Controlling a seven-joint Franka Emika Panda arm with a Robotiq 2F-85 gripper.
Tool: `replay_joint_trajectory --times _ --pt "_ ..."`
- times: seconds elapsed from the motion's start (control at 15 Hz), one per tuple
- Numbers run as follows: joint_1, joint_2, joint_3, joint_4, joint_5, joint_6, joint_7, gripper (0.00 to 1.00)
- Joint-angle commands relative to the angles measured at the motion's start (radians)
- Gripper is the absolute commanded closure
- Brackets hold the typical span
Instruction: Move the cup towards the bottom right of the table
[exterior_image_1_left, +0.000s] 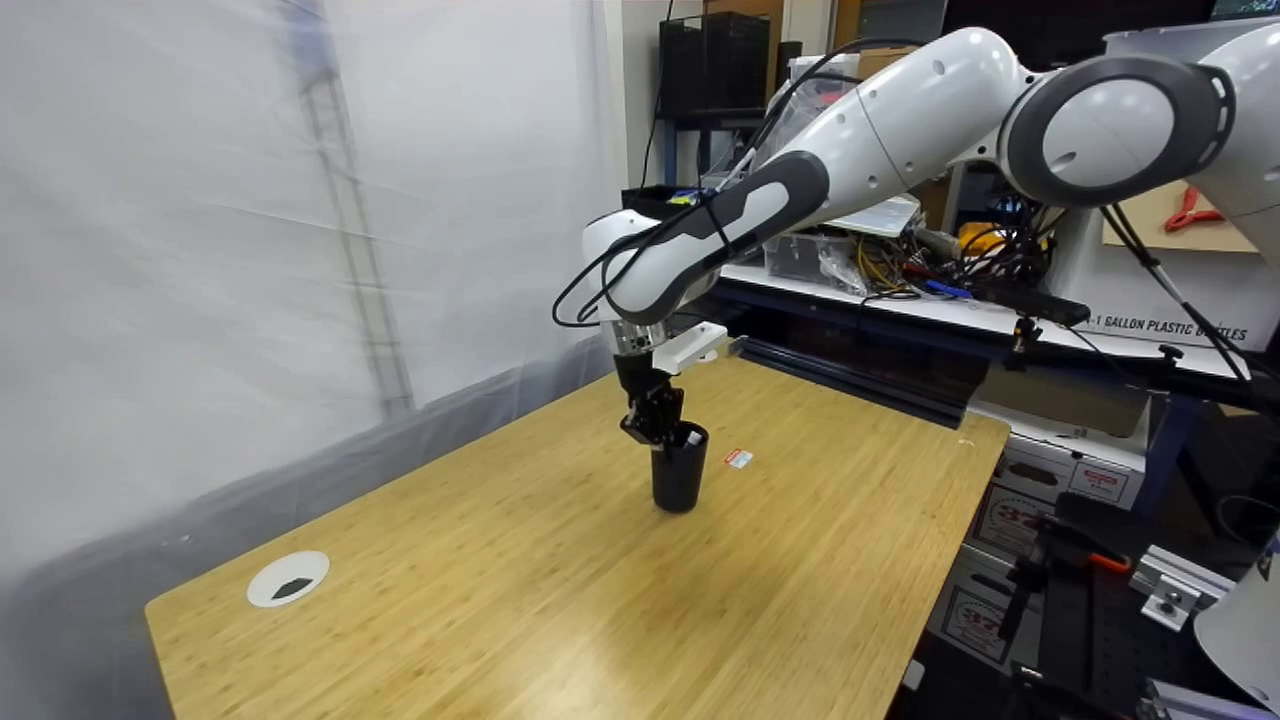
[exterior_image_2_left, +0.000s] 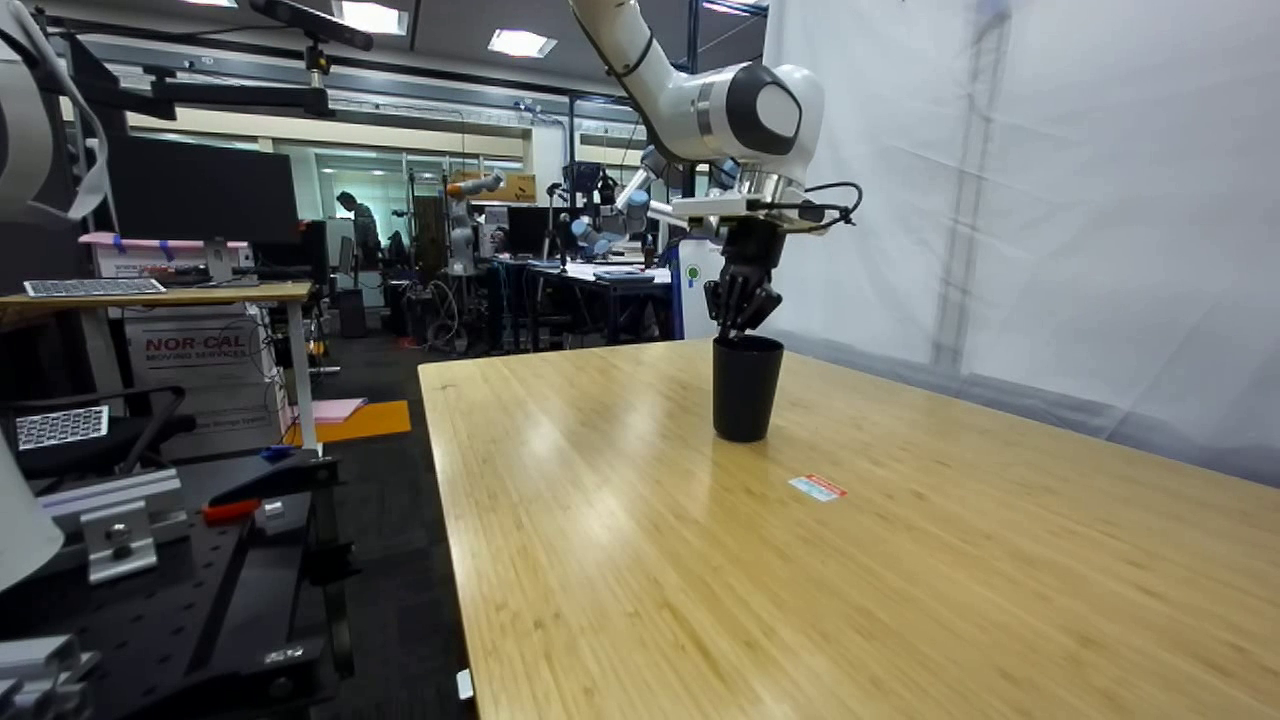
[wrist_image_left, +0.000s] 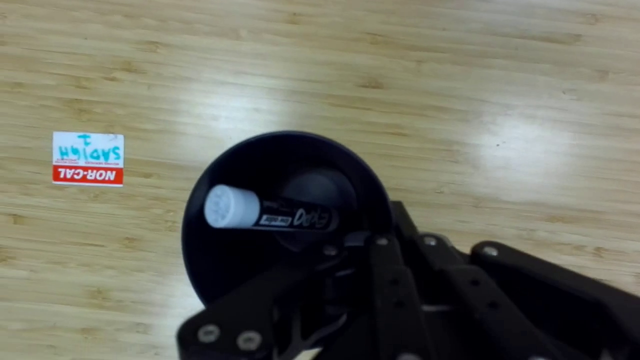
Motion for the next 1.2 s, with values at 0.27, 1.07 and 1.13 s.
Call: replay_joint_trajectory --times 0.27,1.07,1.13 --pt "0.045 -0.125 -0.023 -0.012 -0.043 -0.072 0.105 0.99" --pt "0.003 -0.489 -0.030 -0.284 -0.043 -0.083 0.113 0.99" --pt "-0.004 -0.515 -0.032 -0.318 -0.043 -0.082 0.114 0.99"
